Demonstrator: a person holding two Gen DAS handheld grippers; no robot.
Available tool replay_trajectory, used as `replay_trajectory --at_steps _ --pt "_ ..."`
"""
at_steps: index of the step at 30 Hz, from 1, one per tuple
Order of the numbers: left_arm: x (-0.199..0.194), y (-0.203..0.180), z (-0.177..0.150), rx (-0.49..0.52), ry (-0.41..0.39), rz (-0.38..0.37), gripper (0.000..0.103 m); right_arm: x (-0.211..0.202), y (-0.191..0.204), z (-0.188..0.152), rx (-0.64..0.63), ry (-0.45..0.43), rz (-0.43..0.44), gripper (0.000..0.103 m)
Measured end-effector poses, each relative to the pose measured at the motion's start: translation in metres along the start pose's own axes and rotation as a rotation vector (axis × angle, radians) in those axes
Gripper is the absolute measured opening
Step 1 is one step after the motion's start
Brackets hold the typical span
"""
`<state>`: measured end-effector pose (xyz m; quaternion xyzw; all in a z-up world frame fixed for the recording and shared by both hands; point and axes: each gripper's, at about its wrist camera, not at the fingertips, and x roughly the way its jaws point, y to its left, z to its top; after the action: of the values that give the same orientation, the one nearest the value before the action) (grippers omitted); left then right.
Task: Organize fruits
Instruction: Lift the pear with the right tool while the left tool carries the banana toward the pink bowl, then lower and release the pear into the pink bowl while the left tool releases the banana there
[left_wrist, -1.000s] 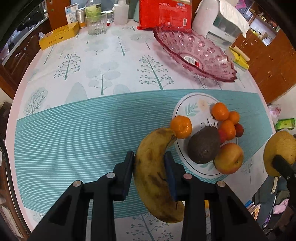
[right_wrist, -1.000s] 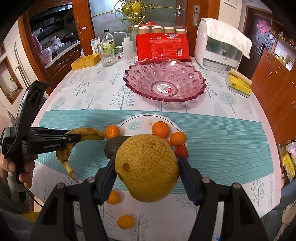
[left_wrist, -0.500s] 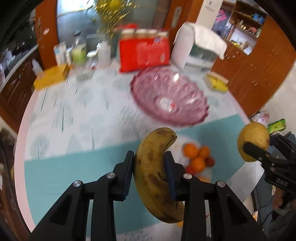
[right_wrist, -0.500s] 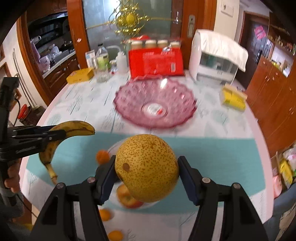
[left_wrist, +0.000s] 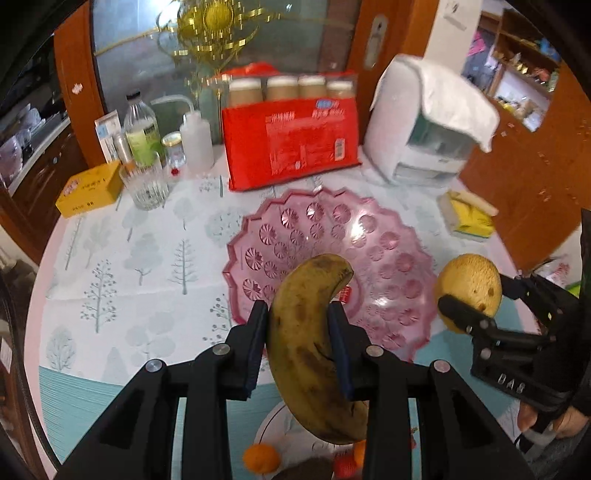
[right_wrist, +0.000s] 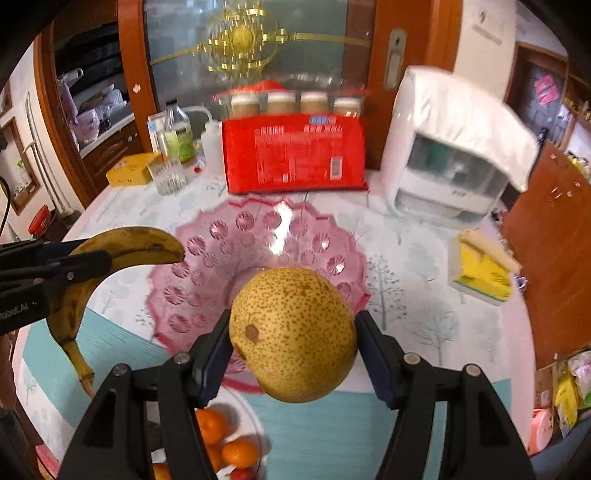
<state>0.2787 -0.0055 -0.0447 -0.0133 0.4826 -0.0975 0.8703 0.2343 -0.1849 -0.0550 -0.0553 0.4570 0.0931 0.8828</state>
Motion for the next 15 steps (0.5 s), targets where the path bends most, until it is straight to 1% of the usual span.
replay_trajectory --at_steps 4,6,11,15 --pt "0.045 -0.007 0.0 -0.036 0.057 0.053 0.031 0.043 -0.004 -0.005 -0.031 0.058 0.056 0.065" --pt "0.06 -0.01 0.0 -0.042 0.075 0.071 0.031 0.063 -0.003 -0.007 -0.044 0.088 0.079 0.065" --pt "0.088 -0.018 0.002 -0.032 0.107 0.116 0.032 0.094 -0.001 -0.006 -0.061 0.126 0.128 0.065" --pt "0.108 -0.019 0.002 -0.02 0.139 0.153 0.032 0.111 0.004 -0.001 -0.062 0.144 0.164 0.066"
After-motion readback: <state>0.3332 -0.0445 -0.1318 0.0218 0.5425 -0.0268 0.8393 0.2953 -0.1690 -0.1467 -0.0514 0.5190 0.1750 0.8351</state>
